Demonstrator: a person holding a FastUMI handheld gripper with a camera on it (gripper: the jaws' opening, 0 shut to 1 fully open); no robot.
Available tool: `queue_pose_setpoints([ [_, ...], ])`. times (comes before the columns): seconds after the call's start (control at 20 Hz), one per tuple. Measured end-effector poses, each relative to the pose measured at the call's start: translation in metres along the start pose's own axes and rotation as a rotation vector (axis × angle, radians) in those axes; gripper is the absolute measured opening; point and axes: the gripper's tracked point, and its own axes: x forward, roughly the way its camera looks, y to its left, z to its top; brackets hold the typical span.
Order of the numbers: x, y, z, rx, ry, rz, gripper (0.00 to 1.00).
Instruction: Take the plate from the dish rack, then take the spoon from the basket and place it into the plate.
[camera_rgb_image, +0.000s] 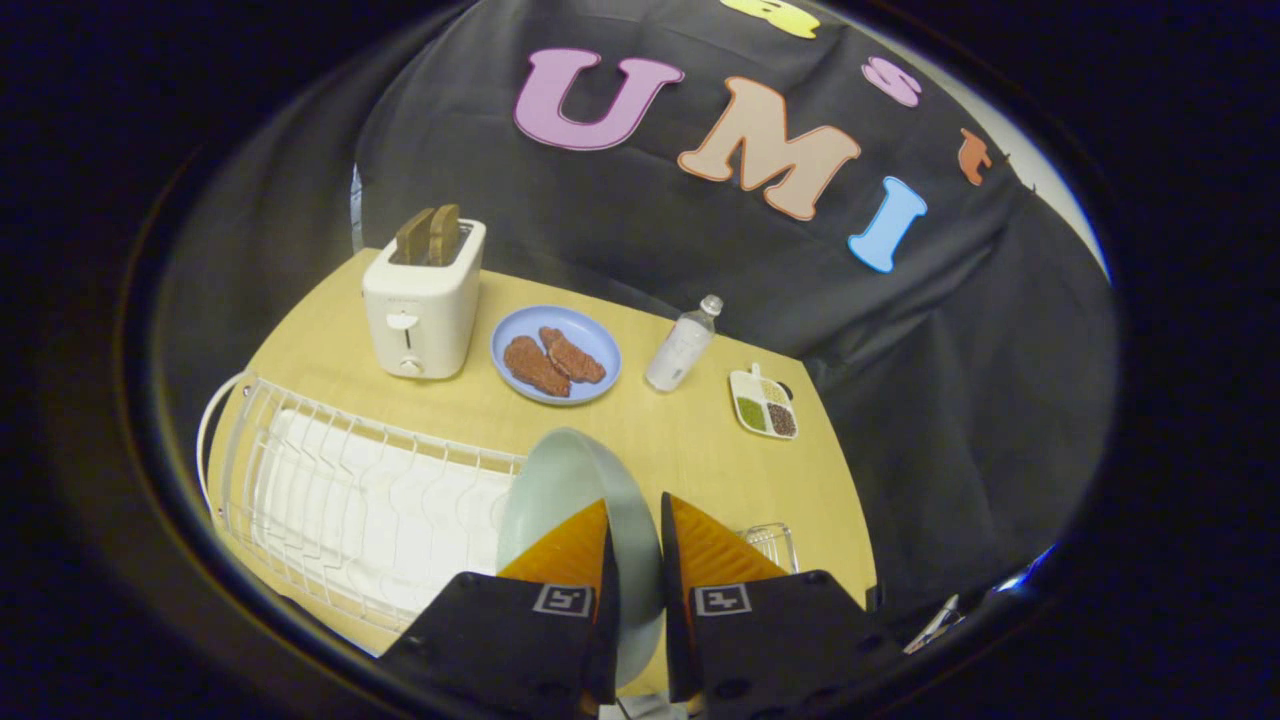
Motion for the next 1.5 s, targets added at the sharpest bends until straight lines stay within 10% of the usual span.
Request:
queue_pose_setpoints([
  [0.6, -0.049, -0.099, -0.012, 0.267, -0.147, 0.312, 0.23],
  [1.05, -0.047, -0.172, -0.14, 0.425, -0.211, 0.363, 0.23],
  [1.5, 0.007, -0.136, -0.277, 0.728, -0.181, 0.434, 0.23],
])
